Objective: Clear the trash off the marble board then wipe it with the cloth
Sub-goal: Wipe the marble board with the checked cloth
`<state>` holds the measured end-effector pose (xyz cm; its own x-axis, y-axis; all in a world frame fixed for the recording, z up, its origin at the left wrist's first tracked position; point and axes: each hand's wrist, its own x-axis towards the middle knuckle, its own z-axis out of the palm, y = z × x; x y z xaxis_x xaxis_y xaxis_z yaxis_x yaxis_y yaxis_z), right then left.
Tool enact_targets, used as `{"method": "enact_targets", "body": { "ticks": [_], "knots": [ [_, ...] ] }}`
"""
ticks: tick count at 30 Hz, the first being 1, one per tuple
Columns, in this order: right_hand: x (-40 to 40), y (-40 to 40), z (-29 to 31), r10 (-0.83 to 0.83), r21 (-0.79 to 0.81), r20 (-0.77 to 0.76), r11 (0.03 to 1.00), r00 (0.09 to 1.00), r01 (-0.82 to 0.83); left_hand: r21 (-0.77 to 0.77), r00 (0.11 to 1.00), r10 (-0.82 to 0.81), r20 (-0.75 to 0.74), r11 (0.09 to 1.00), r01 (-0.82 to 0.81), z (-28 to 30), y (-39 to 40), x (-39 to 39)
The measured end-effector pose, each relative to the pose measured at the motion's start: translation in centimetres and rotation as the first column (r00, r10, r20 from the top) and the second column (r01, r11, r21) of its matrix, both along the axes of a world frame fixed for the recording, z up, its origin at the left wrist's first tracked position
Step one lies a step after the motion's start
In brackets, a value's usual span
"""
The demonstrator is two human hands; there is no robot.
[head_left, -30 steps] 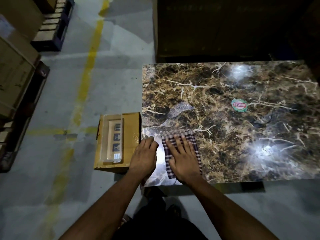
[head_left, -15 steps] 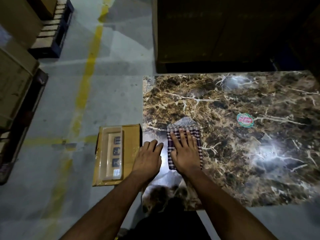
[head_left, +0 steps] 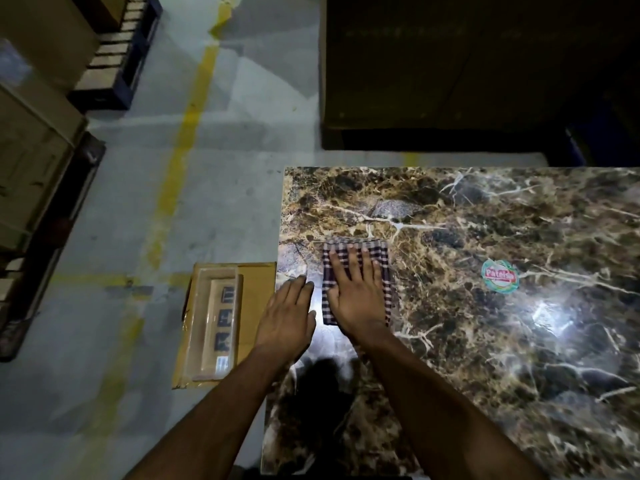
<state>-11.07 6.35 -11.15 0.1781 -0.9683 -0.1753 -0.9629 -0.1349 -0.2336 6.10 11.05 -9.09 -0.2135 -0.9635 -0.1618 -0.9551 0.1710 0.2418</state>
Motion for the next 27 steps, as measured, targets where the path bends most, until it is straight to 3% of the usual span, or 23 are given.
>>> {"method": "enact_targets", "body": {
  "ticks": [4, 9, 15, 21, 27],
  "knots": [
    [-1.9, -1.5, -0.3, 0.141, -0.031, 0.003, 0.990, 0.990, -0.140, 0.036, 1.000, 0.027, 0.004, 0.999, -0.027, -0.1, -1.7, -0.2],
    [-0.6, -7.3, -0.3, 0.013, -0.037, -0.001, 0.999, 1.000, -0.013, 0.033, 0.999, 0.035, 0.016, 0.999, -0.036, 0.2, -3.8, -0.8],
    [-1.7, -8.4, -0.3, 0.131, -0.035, 0.007, 0.991, 0.991, -0.131, 0.036, 0.998, 0.038, 0.046, 0.999, -0.039, 0.0, -7.3, -1.6],
    [-1.0, -14.6, -0.7, -0.002, -0.065, 0.016, 0.998, 1.000, 0.003, 0.018, 0.994, 0.015, 0.109, 1.000, -0.017, 0.0, -10.3, -1.8],
    [-2.3, -15.8, -0.8, 0.152, -0.078, 0.011, 0.985, 0.988, -0.151, 0.027, 0.996, 0.040, 0.085, 0.999, -0.042, 0.0, -12.7, -2.4]
  ]
}}
